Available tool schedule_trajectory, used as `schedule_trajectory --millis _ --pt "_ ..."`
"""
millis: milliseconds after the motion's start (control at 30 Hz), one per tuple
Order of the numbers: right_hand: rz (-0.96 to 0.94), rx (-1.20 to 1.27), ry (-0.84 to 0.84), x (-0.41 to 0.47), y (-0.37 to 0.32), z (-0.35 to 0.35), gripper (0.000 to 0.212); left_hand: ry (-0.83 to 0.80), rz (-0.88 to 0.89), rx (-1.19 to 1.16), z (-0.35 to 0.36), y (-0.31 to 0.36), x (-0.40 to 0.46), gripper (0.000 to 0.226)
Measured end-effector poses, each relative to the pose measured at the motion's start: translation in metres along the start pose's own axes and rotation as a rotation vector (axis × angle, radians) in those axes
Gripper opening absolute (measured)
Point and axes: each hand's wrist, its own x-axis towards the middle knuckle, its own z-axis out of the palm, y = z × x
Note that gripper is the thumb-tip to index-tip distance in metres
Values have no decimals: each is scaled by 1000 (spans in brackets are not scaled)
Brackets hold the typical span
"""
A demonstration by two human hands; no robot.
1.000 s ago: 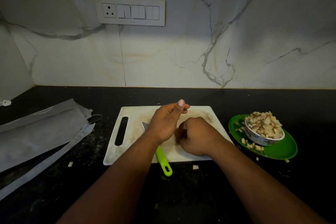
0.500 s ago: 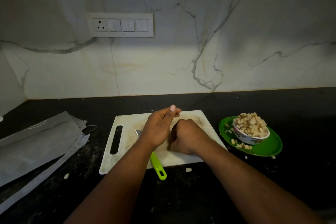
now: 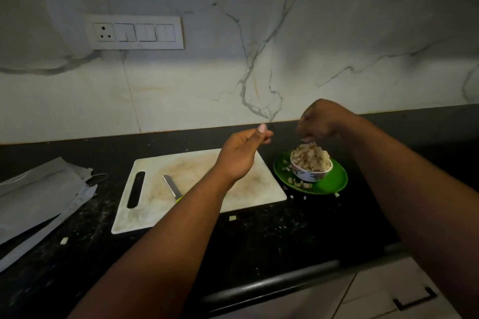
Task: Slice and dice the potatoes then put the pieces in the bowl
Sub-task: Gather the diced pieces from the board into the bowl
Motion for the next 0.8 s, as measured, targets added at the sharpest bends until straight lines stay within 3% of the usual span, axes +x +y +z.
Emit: schedule_trajectory --millis 100,267,367,467,600,800 --pt "33 -125 -25 4 16 -7 5 -20 -30 5 6 -4 0 28" --pt "-6 -176 -28 3 21 3 18 35 -88 15 -4 -20 -12 27" --pt "-74 -183 113 -1 16 -1 25 73 -111 12 -20 -24 -21 19" --pt "-128 -21 247 -13 -2 5 14 160 -95 -1 -42 -25 -28 17" --pt "-266 65 -60 -56 -47 52 9 213 -87 -38 -64 -33 -42 15" --pt "-443 -198 -452 -87 -82 127 16 207 -30 -107 -66 -42 -59 26"
